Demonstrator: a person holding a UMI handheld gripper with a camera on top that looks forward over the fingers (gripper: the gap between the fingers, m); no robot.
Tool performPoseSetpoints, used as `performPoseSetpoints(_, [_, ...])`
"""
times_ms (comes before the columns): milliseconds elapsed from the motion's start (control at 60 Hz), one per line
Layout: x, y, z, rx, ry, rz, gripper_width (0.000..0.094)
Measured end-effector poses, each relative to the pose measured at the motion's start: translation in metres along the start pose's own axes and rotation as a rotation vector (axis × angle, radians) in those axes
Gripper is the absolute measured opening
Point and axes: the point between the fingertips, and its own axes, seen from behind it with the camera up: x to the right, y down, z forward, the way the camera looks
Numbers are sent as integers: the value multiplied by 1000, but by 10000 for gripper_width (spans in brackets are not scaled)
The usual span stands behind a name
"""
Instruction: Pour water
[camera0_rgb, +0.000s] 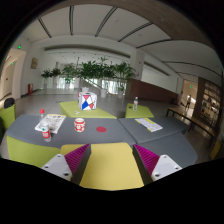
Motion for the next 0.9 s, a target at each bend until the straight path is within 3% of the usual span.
performPoseSetpoints(250, [-44,32,3,-25,-29,-16,863])
performPoseSetpoints(533, [-219,56,19,-23,-209,-16,861])
performPoseSetpoints(717, [-345,38,69,28,-309,-9,855])
performPoseSetpoints(900, [-420,26,157,63,-322,-24,853])
